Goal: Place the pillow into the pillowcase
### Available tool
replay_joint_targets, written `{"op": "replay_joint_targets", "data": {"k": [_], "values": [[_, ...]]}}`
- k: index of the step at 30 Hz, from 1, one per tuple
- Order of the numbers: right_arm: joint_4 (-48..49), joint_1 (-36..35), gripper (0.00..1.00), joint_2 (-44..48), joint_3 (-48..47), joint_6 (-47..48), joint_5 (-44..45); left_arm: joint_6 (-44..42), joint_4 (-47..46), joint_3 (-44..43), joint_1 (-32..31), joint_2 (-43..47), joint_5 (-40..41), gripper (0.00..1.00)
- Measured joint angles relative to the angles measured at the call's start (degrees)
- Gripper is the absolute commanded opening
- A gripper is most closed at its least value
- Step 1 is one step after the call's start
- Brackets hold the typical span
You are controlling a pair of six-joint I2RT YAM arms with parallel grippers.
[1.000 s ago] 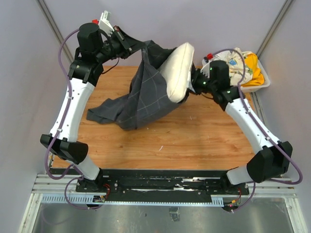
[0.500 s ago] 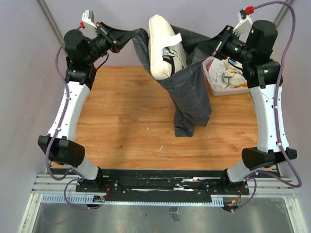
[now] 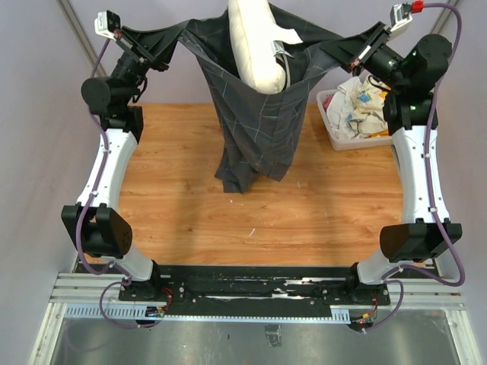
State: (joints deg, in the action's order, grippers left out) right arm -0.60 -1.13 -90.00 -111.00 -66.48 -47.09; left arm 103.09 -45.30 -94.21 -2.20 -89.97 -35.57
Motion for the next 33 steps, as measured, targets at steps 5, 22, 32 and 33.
{"op": "replay_joint_targets", "data": {"k": [5,22,32,33], "values": [[18.36,0.76,0.01,-0.35,-0.72,-13.07,-1.70,10.12,-14.12,-0.33,0.00,-2.89,1.64,0.00],[35.63,0.74,0.01,-5.11,-5.92,-30.49,-2.71,15.69,-19.10,-11.19,-0.24,-9.84,6.32,0.00],[36.39,-1.95,0.00,-1.11,0.72,-28.65,-3.19,15.72,-20.31,-17.62,0.31,-11.41,7.74,0.00],[36.72,-1.77,0.01,-1.51,1.49,-29.11,-3.32,15.72,-19.85,-17.66,0.09,-11.72,7.67,0.00]]}}
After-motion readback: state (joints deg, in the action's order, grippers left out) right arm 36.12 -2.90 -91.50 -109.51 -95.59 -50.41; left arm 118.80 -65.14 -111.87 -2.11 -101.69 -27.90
